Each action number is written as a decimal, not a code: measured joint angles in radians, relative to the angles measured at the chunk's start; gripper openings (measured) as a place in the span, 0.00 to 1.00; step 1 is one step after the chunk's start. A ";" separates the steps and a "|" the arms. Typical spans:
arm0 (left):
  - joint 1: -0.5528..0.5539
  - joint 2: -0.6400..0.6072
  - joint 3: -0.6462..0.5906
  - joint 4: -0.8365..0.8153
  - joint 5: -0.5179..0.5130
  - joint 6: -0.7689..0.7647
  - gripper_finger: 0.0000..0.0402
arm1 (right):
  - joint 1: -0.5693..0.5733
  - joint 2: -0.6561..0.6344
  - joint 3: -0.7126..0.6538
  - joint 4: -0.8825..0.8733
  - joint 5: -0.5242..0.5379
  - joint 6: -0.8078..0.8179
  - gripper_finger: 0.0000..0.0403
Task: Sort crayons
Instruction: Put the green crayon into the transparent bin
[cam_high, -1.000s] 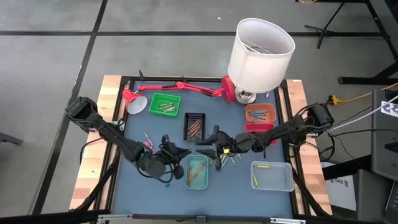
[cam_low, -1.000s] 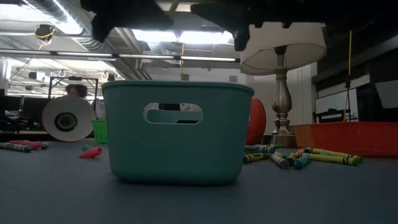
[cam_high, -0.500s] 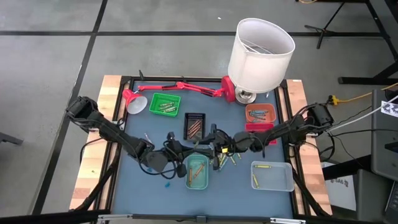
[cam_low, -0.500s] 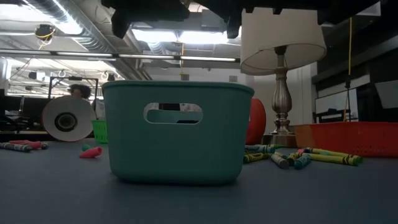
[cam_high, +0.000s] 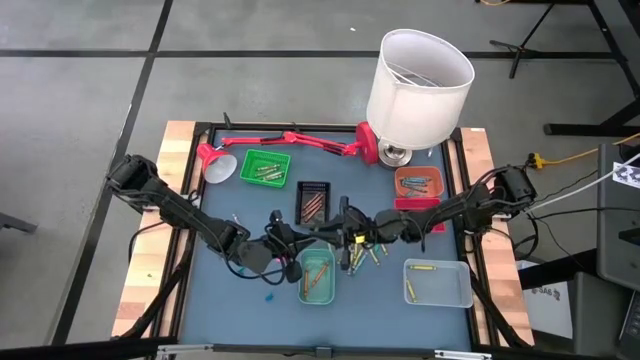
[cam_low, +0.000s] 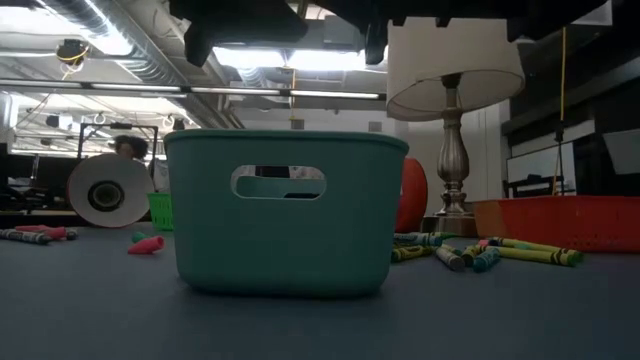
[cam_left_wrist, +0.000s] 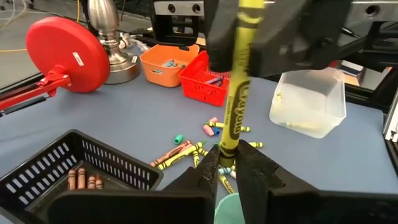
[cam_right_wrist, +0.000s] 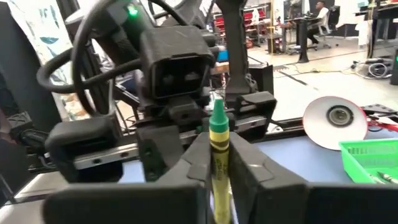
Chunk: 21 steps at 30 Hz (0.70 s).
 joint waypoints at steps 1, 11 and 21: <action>0.000 0.000 0.000 0.000 0.000 0.000 0.08 | -0.001 0.000 0.000 0.000 0.000 0.000 0.07; 0.001 0.000 0.000 -0.003 0.031 -0.003 0.21 | 0.001 0.000 0.000 -0.006 -0.011 0.002 0.07; 0.002 0.000 0.000 -0.016 0.064 -0.003 0.34 | 0.002 -0.104 0.000 -0.266 -0.046 0.005 0.06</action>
